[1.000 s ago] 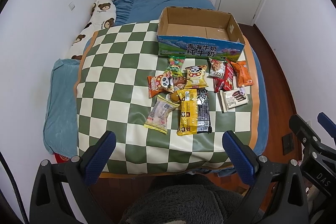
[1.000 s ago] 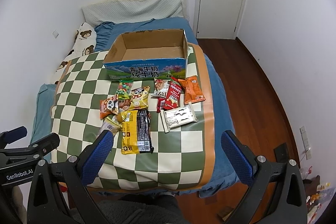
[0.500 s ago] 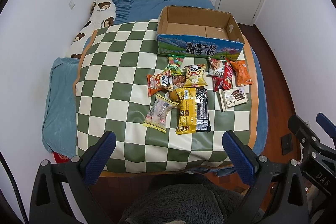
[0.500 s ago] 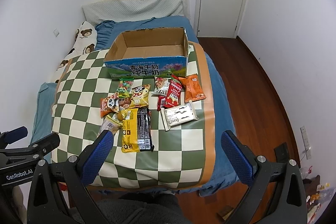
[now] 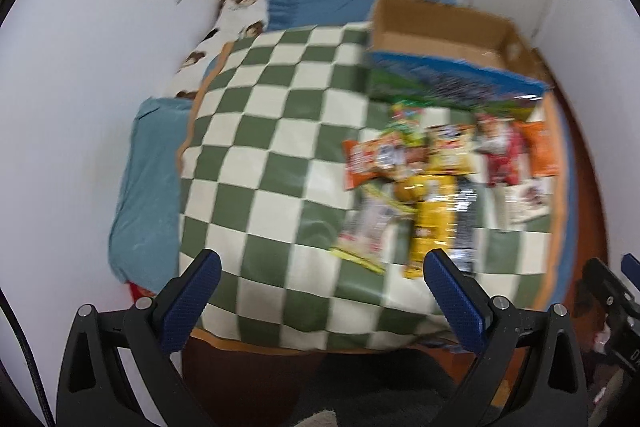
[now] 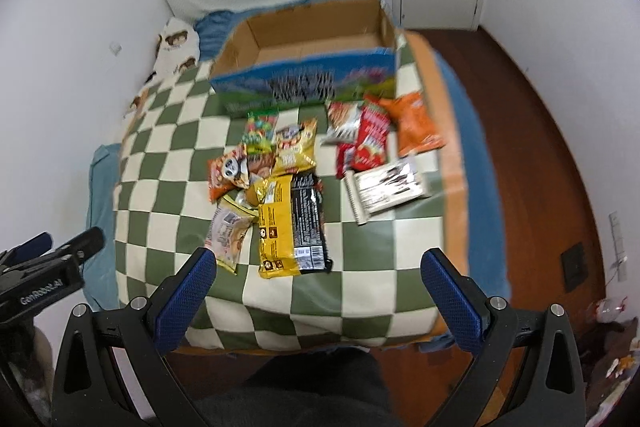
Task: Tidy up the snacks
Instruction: 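Lower the left tool onto the clear bread bag while the right tool lowers onto the yellow-black biscuit pack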
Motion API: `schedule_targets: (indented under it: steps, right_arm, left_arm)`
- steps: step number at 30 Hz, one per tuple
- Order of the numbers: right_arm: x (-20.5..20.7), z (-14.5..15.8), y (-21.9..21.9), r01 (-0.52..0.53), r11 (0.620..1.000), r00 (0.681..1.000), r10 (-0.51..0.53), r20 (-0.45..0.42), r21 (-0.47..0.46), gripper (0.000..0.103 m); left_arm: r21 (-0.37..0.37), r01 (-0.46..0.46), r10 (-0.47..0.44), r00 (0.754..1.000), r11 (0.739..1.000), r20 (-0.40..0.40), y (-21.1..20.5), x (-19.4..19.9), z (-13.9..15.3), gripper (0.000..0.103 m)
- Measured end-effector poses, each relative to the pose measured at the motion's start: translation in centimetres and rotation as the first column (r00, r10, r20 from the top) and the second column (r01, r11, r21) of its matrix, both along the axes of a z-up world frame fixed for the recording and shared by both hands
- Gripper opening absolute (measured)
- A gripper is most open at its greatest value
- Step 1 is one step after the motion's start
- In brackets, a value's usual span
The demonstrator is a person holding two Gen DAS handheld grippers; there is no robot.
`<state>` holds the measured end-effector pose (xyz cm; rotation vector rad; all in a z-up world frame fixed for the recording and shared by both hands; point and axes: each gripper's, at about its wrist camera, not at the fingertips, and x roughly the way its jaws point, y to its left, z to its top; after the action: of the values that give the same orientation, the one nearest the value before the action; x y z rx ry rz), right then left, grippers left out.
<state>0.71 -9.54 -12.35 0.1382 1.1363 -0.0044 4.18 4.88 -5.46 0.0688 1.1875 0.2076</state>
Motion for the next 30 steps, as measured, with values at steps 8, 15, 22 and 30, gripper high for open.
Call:
schedule_targets:
  steps: [8, 15, 22, 30]
  right_arm:
    - [8.2, -13.7, 3.1, -0.012, 1.0, 0.989, 0.013, -0.147, 0.001, 0.103]
    - [12.9, -22.1, 5.8, -0.046, 0.999, 0.966, 0.044, -0.256, -0.002, 0.101]
    - [14.0, -25.0, 6.6, -0.058, 0.998, 0.955, 0.055, -0.291, -0.003, 0.097]
    - [15.6, -26.0, 7.3, -0.071, 0.997, 0.951, 0.055, -0.304, -0.041, 0.094]
  left_arm:
    - [0.064, 0.1, -0.089, 0.983, 0.993, -0.162, 1.4, 5.5, -11.0, 0.103]
    - [0.064, 0.198, -0.173, 0.945, 0.978, -0.278, 1.4, 9.4, -18.1, 0.103]
    - [0.042, 0.276, -0.249, 0.915, 0.96, -0.317, 0.5, 12.1, -21.9, 0.103]
    - [-0.036, 0.353, -0.346, 0.886, 0.935, -0.31, -1.5, 12.9, -23.9, 0.096]
